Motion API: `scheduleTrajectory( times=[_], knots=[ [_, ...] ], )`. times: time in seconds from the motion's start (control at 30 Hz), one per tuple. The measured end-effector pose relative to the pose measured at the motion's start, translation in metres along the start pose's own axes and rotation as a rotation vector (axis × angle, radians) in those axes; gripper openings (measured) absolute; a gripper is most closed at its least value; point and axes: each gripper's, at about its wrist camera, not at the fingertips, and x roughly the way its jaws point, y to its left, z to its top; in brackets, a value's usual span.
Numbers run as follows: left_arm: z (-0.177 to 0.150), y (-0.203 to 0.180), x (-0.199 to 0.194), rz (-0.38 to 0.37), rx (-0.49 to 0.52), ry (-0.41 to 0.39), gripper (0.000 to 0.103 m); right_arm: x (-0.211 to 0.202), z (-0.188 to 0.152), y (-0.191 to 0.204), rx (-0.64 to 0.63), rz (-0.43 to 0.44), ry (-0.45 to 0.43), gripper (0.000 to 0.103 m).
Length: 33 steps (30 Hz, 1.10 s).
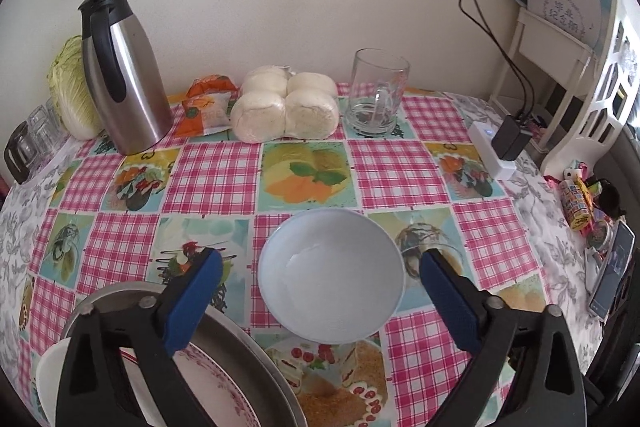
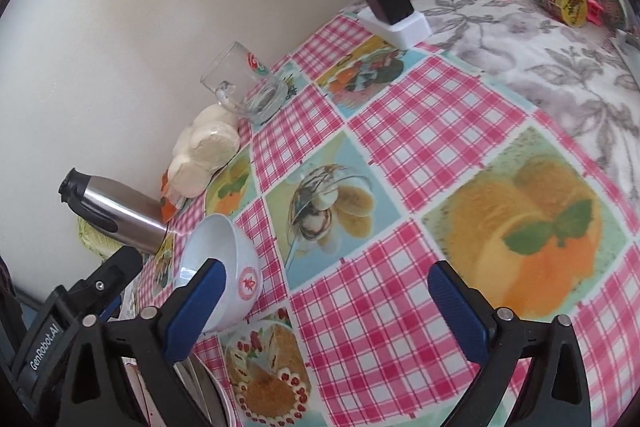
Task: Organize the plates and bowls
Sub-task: 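Move both open tools toward the white round bowl, then close both tools on the rim of the white round bowl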
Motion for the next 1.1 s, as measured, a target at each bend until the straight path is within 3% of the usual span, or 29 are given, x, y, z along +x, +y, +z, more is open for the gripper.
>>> scheduleTrajectory(
  times=[0.43,0.5,0.9,1.1],
  knots=[
    [-0.003,0.018,0.015,0.058,-0.107,0.016,0.092,0.037,-0.014,0.033,-0.109,0.070,0.060,0.076],
    [-0.003,0.018,0.014,0.059,-0.110,0.014,0.092,0.041,-0.017,0.037,-0.124,0.075,0.066,0.063],
    [-0.005,0.017,0.022,0.067,-0.091,0.033,0.092,0.064,-0.025,0.056,-0.141,0.128,0.081,0.025],
    [-0.007,0.014,0.028,0.068,-0.074,0.048,0.092,0.064,-0.025,0.054,-0.120,0.131,0.077,0.017]
  ],
)
